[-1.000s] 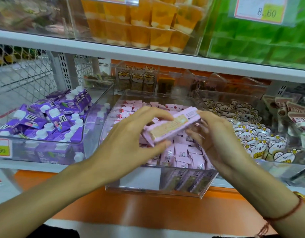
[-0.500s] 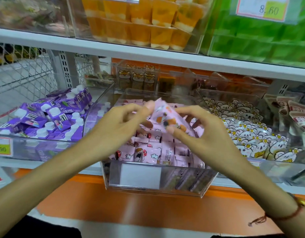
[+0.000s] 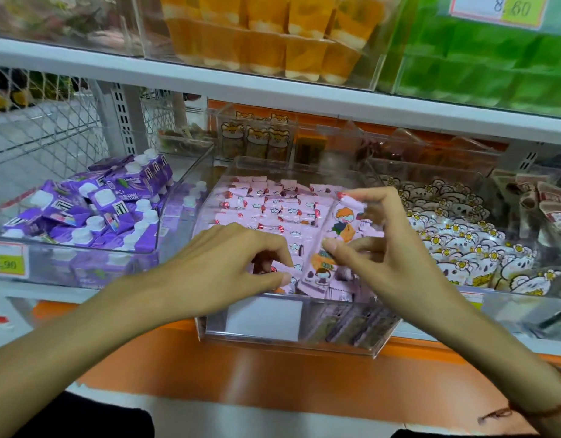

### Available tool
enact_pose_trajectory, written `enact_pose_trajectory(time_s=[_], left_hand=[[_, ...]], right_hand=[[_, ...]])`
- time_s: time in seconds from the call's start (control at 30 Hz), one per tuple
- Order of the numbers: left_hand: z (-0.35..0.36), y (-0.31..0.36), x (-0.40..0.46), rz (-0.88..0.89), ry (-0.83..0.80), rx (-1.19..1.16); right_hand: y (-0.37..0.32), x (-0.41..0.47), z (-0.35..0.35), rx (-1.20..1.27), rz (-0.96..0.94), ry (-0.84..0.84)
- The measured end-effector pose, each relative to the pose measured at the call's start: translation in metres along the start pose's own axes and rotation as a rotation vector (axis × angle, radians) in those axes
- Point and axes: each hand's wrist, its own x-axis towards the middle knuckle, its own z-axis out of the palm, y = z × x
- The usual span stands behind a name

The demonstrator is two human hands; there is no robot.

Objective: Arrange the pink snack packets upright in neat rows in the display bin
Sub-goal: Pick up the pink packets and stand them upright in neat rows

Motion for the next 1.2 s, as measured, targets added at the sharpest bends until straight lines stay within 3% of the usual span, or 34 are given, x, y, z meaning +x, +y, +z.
enact_pose_trajectory(time_s=[0.1, 0.2, 0.33, 0.57, 0.63, 0.73, 0.8, 0.93, 1.2], left_hand=[[0.002, 0.004, -0.001, -0.021, 0.064, -0.042], [0.006, 0.008, -0.002, -0.097, 0.166, -0.139], [0.014, 0.014, -0.004, -0.169, 0.22, -0.226], [0.007, 0.012, -0.004, -0.078, 0.099, 0.082], [0.006, 0.009, -0.004, -0.029, 0.08, 0.117], [0.007, 0.006, -0.002, 0.006, 0.138, 0.045], [0.01, 0.007, 0.001, -0.013, 0.162, -0.012], [0.017, 0.009, 0.007, -0.024, 0.113, 0.035], [0.019, 0.005, 0.012, -0.038, -0.008, 0.163]], right_hand=[[-0.001, 0.001, -0.009, -0.018, 0.009, -0.068], [-0.001, 0.001, -0.01, -0.28, -0.05, -0.157], [-0.001, 0.001, -0.007, -0.44, -0.08, -0.279], [-0.003, 0.003, -0.009, -0.459, -0.005, -0.49], [-0.003, 0.005, -0.01, -0.39, -0.008, -0.478], [0.002, 0.015, -0.013, -0.292, 0.028, -0.25], [0.006, 0.023, -0.013, -0.39, 0.041, -0.143], [0.009, 0.026, -0.001, -0.64, 0.083, -0.289], [0.001, 0.023, 0.004, -0.559, 0.026, -0.309]])
